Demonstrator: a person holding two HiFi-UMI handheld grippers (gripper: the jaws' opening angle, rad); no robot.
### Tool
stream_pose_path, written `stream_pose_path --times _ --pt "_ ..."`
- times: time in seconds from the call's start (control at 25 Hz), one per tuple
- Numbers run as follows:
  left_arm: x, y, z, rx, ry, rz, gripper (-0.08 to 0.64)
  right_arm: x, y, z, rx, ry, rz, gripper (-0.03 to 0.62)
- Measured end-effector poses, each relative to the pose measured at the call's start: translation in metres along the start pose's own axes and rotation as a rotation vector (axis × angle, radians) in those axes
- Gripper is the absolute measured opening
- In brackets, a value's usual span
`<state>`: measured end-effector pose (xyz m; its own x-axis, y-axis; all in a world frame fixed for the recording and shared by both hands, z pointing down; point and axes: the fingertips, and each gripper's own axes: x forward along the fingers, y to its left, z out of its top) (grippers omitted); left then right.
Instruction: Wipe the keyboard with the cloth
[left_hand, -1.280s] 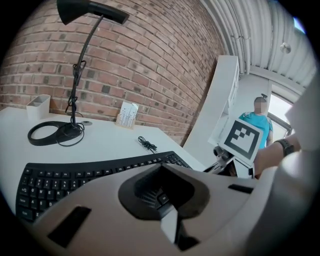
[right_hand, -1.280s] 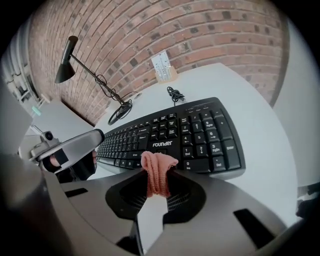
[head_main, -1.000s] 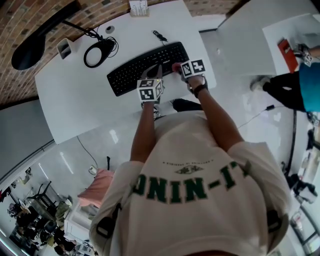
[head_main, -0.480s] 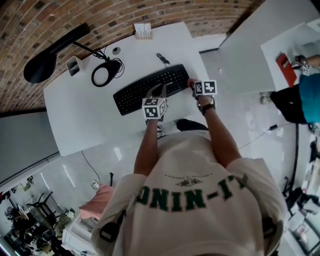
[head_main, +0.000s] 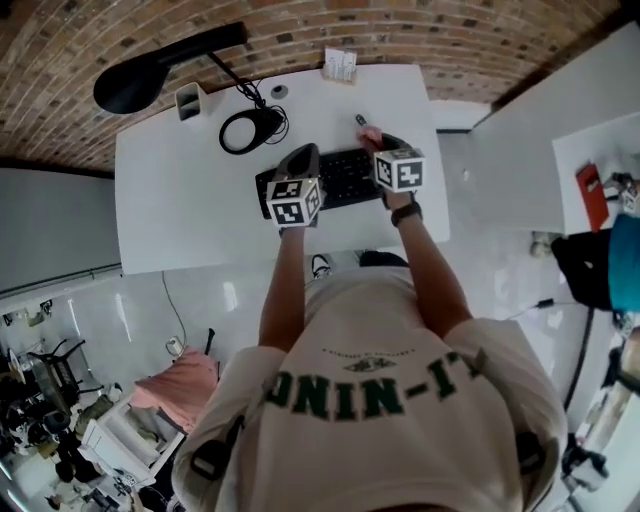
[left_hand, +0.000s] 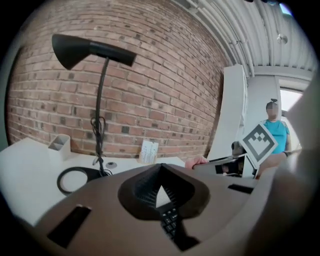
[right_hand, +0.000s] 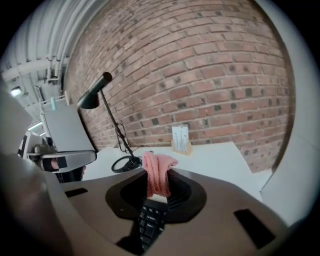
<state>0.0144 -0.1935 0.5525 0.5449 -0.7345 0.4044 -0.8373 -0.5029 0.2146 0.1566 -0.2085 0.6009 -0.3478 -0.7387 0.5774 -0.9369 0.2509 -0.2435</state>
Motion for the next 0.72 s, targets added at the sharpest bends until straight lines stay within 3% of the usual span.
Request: stream_pose_path --times 0.4,0.72 --pt "-0.06 0.071 0.096 0.097 -0.177 0.187 -0.008 -0.002 0.097 0.125 -0.142 -0.281 0.115 0.051" --pt "-0.089 0.083 0.149 0.14 -0.295 0.255 -0.008 -0.027 0.131 0.177 -0.224 -0.45 0.135 0.051"
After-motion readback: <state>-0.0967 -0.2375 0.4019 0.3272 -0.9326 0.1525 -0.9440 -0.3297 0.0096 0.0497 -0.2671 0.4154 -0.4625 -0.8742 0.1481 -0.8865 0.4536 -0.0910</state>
